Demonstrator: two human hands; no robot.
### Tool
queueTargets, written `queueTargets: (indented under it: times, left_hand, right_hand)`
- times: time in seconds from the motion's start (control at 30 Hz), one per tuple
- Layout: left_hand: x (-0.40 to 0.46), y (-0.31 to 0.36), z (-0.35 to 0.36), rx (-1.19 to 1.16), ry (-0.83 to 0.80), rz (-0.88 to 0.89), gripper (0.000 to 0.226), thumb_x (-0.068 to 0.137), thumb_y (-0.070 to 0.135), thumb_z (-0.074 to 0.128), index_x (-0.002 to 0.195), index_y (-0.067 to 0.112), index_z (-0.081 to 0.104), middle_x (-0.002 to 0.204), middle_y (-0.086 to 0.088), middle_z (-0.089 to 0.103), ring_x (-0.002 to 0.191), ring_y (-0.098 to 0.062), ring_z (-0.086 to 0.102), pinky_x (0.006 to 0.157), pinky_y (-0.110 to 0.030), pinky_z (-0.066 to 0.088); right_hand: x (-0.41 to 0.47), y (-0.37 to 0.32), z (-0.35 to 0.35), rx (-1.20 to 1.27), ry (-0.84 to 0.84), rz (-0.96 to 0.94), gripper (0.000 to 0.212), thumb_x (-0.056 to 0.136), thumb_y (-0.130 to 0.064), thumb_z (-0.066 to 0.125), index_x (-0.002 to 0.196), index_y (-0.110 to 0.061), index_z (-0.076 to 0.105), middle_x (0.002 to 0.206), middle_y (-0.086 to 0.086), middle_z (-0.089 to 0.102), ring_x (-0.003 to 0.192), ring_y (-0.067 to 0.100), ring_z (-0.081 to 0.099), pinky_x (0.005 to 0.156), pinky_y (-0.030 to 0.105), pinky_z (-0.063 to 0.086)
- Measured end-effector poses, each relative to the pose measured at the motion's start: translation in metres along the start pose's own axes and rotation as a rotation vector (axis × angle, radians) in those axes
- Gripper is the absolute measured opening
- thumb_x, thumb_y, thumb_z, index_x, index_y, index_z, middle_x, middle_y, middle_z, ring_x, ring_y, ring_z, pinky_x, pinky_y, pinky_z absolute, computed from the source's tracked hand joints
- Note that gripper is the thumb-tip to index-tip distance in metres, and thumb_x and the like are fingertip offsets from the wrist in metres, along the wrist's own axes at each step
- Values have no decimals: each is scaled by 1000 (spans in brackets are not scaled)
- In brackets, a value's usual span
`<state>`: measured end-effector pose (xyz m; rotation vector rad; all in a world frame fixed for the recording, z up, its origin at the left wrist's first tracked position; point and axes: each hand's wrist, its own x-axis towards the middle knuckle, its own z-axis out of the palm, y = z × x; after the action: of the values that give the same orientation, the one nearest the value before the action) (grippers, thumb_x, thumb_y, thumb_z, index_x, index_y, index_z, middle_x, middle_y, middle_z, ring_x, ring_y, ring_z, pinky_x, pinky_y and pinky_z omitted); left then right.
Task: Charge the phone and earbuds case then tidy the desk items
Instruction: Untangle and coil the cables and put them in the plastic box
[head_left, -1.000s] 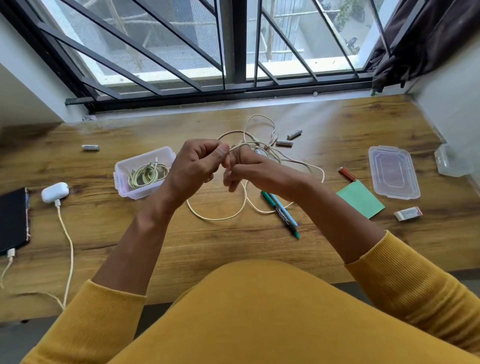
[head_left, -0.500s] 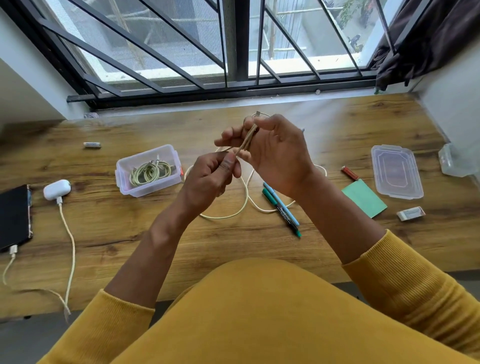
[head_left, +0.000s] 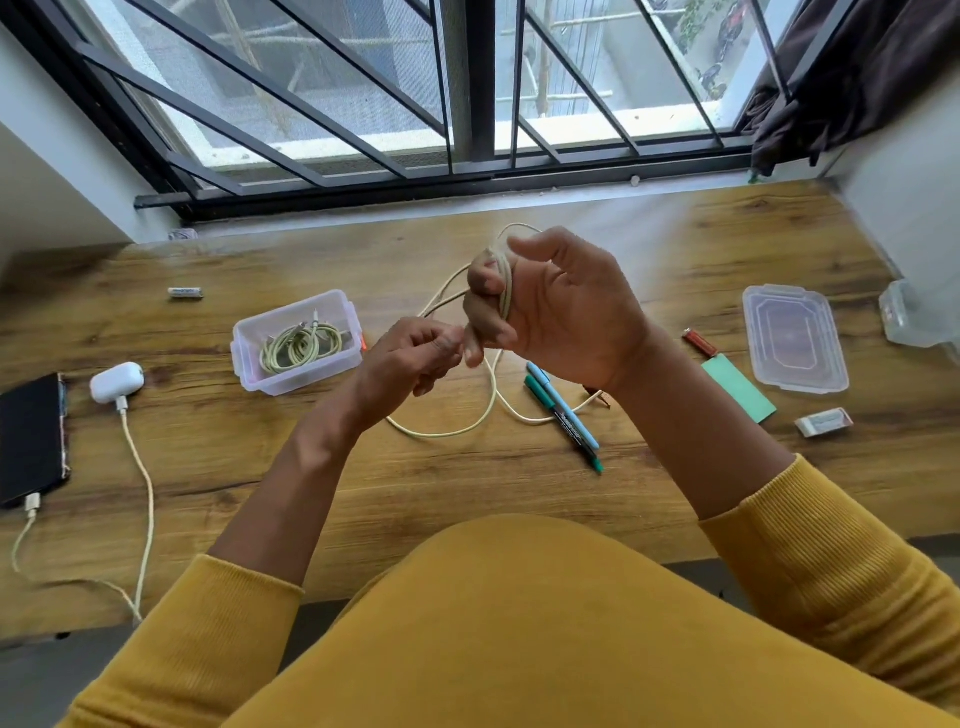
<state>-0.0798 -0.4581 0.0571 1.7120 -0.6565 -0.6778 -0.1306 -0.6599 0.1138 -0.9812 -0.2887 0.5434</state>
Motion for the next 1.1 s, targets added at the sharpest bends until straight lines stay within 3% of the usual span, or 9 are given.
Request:
queueTargets:
  times: [0.1,0.17,0.33,0.4,0.53,0.7,0.8,1.0,1.1]
  left_hand:
    - [3,5,-16,33,51,-1,54,92,48,57,67,0,60,55,13,40,50,-7,30,49,-26,26]
    - [5,12,-24,61,57,11,49,96,45,55,61,12,58,53,8,41,48,-8,30,48,-23,26]
    - [10,25,-41,236,-17,7,47,97,41,53,57,16,61,53,-4,50,53,-20,37,53,-34,28]
    - [10,29,-43,303,-11,3,43,92,41,54,62,13,70,58,-16,55,56,-22,41,55,-36,31]
    - [8,35,-39,441,13,9,31,89,32,56,78,14,79,54,11,55,54,-3,46,59,-33,35]
    - [8,31,-34,581,104,37,20,96,29,62,92,26,82,62,6,62,59,-10,51,61,-37,39]
    - [9,34,-29,648,165,54,17,101,20,66,98,23,83,60,17,61,58,-1,53,60,-29,38]
    - [6,41,-20,651,290,156,15,102,25,67,100,22,82,71,10,70,60,-2,57,58,-15,38]
    - [6,40,-15,551,326,189,16,104,27,67,98,24,81,67,5,67,57,-9,53,56,-25,41]
  right_hand:
    - [-4,4,7,-261,-109,83,18,103,-18,37,96,-6,49,71,17,56,79,36,63,91,64,43]
    - [-6,8,17,-416,-192,161,19,106,-11,37,100,-1,53,77,17,58,80,35,61,94,71,41]
    - [-2,15,34,-773,-154,386,30,112,-16,46,95,7,54,84,20,63,83,27,57,89,39,46]
    - [2,20,35,-892,-93,470,31,113,-18,45,94,4,56,85,20,62,82,26,56,85,37,48]
    - [7,25,32,-1116,57,517,30,113,-31,45,100,-5,52,84,8,60,78,23,56,77,40,48]
    - [7,30,28,-1476,171,531,25,113,-43,36,110,-19,43,110,-2,55,99,20,46,82,36,33]
    - [9,33,25,-1544,231,529,32,112,-43,36,125,-16,47,132,8,61,100,19,45,83,38,35]
    - [11,38,17,-1416,406,443,26,104,-39,50,120,-22,41,117,-2,55,102,22,51,80,38,38]
    - [14,37,15,-1209,544,334,34,98,-38,58,123,-20,43,116,-2,57,104,21,56,84,40,47]
